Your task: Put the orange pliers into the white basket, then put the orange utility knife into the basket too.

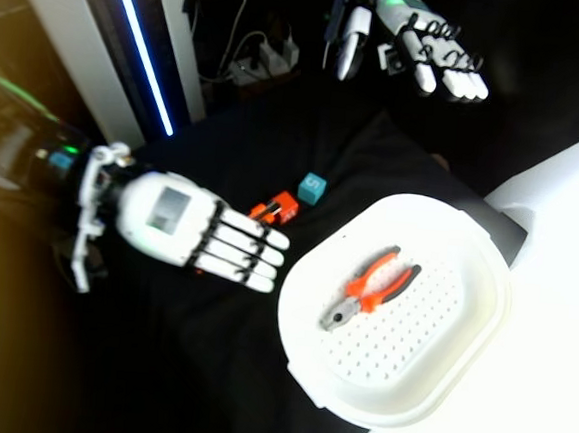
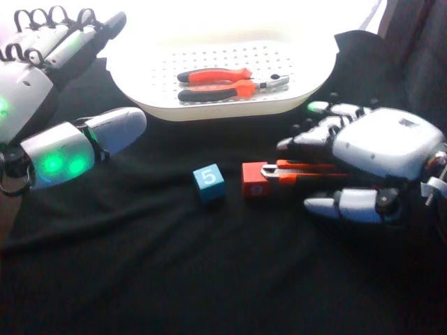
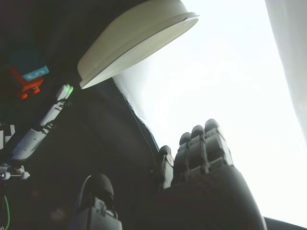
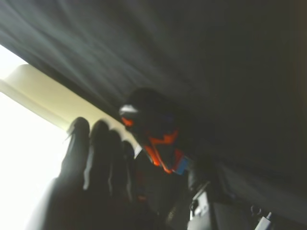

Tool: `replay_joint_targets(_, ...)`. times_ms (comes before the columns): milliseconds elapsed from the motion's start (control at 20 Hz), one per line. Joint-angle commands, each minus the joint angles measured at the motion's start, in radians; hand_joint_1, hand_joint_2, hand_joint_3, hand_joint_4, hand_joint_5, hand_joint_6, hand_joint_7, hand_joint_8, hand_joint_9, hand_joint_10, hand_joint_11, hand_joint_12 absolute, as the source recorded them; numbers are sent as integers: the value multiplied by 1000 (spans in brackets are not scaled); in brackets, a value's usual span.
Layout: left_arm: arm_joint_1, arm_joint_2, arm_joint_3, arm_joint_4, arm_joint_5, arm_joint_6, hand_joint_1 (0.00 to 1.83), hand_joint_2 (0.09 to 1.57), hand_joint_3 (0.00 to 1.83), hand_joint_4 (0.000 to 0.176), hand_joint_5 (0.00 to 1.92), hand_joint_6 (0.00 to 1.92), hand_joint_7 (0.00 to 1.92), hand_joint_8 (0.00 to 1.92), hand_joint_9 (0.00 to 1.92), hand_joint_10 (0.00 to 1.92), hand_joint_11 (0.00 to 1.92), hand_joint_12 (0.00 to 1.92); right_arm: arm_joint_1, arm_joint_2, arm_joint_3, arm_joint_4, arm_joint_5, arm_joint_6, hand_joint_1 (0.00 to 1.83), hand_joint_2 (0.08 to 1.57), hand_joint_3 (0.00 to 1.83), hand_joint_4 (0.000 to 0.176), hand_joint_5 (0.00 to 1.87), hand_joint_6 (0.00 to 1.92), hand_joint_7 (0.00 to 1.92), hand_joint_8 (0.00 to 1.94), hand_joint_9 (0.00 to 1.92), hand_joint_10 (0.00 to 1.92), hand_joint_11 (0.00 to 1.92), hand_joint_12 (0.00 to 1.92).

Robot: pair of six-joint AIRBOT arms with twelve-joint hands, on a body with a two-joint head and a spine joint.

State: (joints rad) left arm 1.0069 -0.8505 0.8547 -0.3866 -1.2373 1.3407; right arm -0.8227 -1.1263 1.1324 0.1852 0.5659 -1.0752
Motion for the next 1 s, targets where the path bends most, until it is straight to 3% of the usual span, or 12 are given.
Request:
replay_joint_targets(0,-5,-3,0,21,-128,-6,15,1194,8,176,0,0,0,0,0,0,0,0,8,-5,7,-6,60,-5,1003,1246,9,0,728,1799,966,1838,1123,1876,1171,1911)
replay_joint_targets(50,-4,-4,0,21,-130,-7,15,1193,7,176,0,0,0,0,0,0,0,0,10,-7,10,-6,59,-6,1165,1269,7,0,844,1897,1156,1920,1336,1912,1398,1919)
replay_joint_targets(100,-2,-4,0,21,-133,-8,15,1193,7,176,0,0,0,0,0,0,0,0,14,-7,10,-6,60,-9,1165,1269,7,0,844,1897,1156,1920,1336,1912,1398,1919)
replay_joint_targets(150,2,-4,0,21,-138,-12,12,1190,5,176,0,0,0,0,0,0,0,0,20,-6,8,-7,63,-15,1369,1265,0,0,1003,1920,1311,1940,1433,1921,1493,1921)
replay_joint_targets(300,9,-5,0,20,-143,-16,8,1175,0,176,0,0,0,0,0,0,0,0,27,13,-31,-41,126,-21,1416,1233,0,7,1033,1921,1312,1941,1419,1921,1401,1921)
replay_joint_targets(500,10,-5,0,18,-146,-17,10,1183,2,176,0,0,0,0,0,0,0,0,93,137,-122,-121,251,-21,1382,1247,0,19,1034,1921,1371,1941,1522,1921,1522,1921)
replay_joint_targets(550,13,-5,0,17,-147,-17,3,1188,4,176,0,0,0,0,0,0,0,0,116,154,-133,-143,261,-21,1332,1269,5,70,1031,1921,1378,1941,1533,1921,1542,1921)
replay_joint_targets(600,15,-5,0,16,-147,-17,0,1195,6,176,0,0,0,0,0,0,0,0,147,168,-140,-167,268,-21,1305,1294,8,152,958,1921,1348,1941,1531,1921,1573,1921)
replay_joint_targets(650,16,-5,0,16,-147,-17,9,1215,15,176,0,0,0,0,0,0,0,0,179,171,-137,-185,267,-21,1276,1306,10,171,930,1921,1364,1941,1553,1921,1597,1921)
replay_joint_targets(800,16,-6,1,15,-147,-17,8,1219,10,176,0,0,0,0,0,0,0,0,282,123,-82,-213,190,-26,1359,1284,0,175,961,1921,1357,1941,1537,1921,1594,1921)
replay_joint_targets(900,16,-10,3,15,-147,-17,17,1243,15,161,0,0,0,0,0,0,0,0,376,38,3,-240,61,-41,1316,1288,0,176,938,1921,1267,1941,1415,1921,1517,1921)
replay_joint_targets(950,16,-11,4,12,-148,-17,62,1253,13,168,0,0,0,0,0,0,0,0,414,-7,50,-239,2,-56,1311,1266,0,127,907,1921,1087,1941,1246,1921,1364,1921)
